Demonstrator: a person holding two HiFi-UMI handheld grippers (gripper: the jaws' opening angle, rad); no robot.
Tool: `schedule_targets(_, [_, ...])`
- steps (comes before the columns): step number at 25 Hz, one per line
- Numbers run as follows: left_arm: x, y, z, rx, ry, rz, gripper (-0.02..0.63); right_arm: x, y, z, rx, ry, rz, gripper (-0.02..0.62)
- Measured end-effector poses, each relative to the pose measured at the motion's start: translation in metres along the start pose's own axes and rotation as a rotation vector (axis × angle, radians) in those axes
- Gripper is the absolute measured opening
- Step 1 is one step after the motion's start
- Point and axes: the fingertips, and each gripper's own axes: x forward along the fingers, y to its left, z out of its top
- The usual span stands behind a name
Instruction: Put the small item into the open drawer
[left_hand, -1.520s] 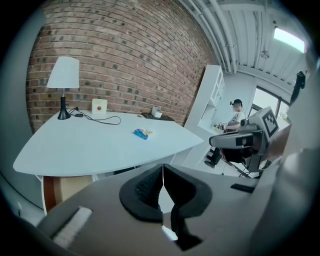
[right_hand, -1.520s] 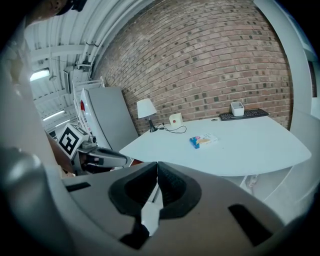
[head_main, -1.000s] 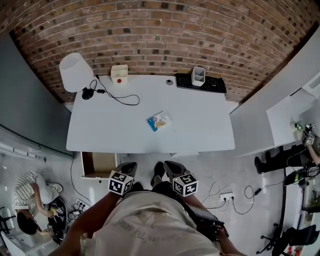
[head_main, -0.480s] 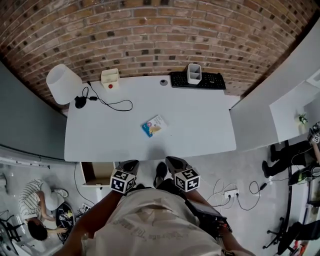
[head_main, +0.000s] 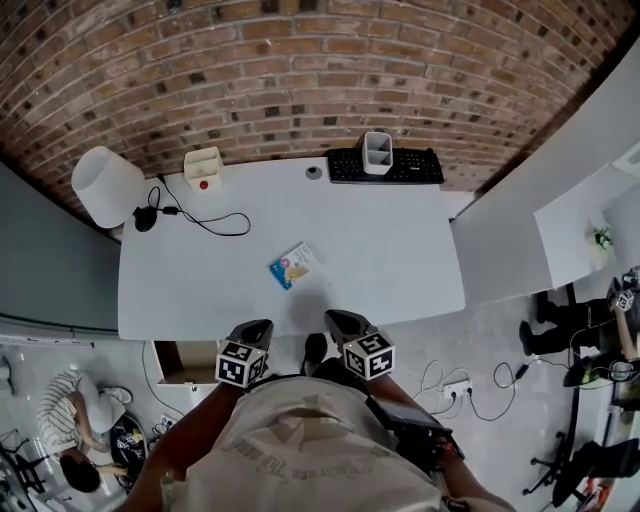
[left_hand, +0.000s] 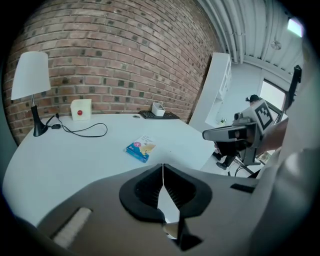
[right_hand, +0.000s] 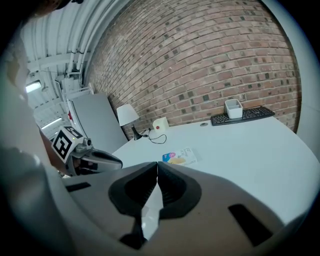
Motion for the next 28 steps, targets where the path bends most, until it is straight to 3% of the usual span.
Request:
schedule_targets(7, [0.023, 0.005, 0.013, -0.015, 0.007, 0.012, 0.009, 0.013, -0.029, 0.013, -0.002, 0.021, 0.010, 0.006])
schedule_targets(20, [0.050, 0.029, 0.043, -0.016, 0.030, 0.095, 0.011, 0.052, -0.056, 0.047, -0.035, 0.047, 0.109, 0.006])
schedule_targets(28, [0.077, 0.039, 0.069, 0.025, 0.039, 0.100, 0.011, 0.059, -0.081, 0.060, -0.006, 0.027, 0.119, 0.006])
